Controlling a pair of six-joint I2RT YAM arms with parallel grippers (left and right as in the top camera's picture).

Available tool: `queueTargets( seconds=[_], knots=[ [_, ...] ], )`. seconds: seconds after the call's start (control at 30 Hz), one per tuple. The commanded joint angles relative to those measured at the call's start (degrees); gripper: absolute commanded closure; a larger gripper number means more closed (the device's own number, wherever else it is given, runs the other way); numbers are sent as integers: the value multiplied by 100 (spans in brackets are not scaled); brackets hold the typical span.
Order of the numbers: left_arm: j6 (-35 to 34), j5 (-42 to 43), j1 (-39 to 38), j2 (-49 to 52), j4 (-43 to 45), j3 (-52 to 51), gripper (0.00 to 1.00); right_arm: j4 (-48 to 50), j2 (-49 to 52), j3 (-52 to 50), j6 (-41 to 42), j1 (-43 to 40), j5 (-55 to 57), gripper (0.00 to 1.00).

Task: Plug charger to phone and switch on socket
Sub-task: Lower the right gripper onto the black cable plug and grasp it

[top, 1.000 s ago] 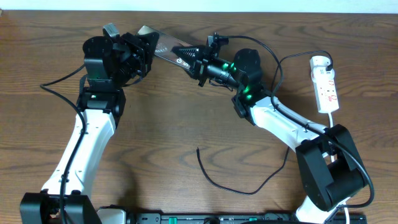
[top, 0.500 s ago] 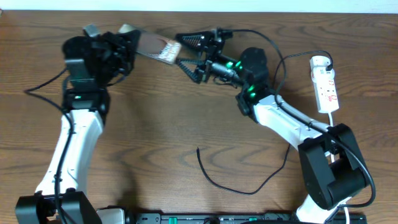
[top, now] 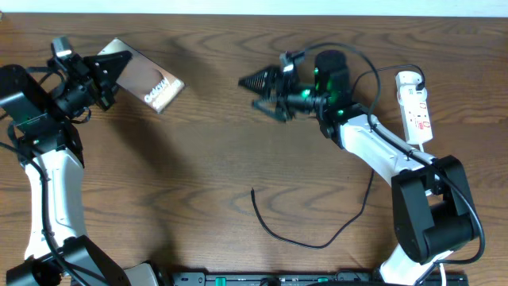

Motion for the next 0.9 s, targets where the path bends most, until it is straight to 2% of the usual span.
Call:
queueTargets(
  seconds=[0.0,0.1,0.23,0.37,0.53,0.67,0.87],
  knots=[
    [107,1440,0,-66,352,52,93,-905,-55,13,-1567,190,160,1],
    [149,1438,-7,-87,348,50,93,-2138,-57,13,-2236,387,688,4],
    [188,1436,-2,-87,350,52,93,-3425,-57,13,-2710,708,1427,9],
    [188,1436,-2,-87,348,52,93,-4284,-57,13,-2833,1150,2227,11],
    [188,1436,-2,-87,348,50,93,-4892,-57,13,-2828,1735,2979,15],
    [186,1438,-2,-85,345,50,93,-5318,-57,13,-2686,2131,3471,24],
    [186,1438,-2,-87,345,50,93,-5528,-55,9,-2225,2586,4321,22]
  ],
)
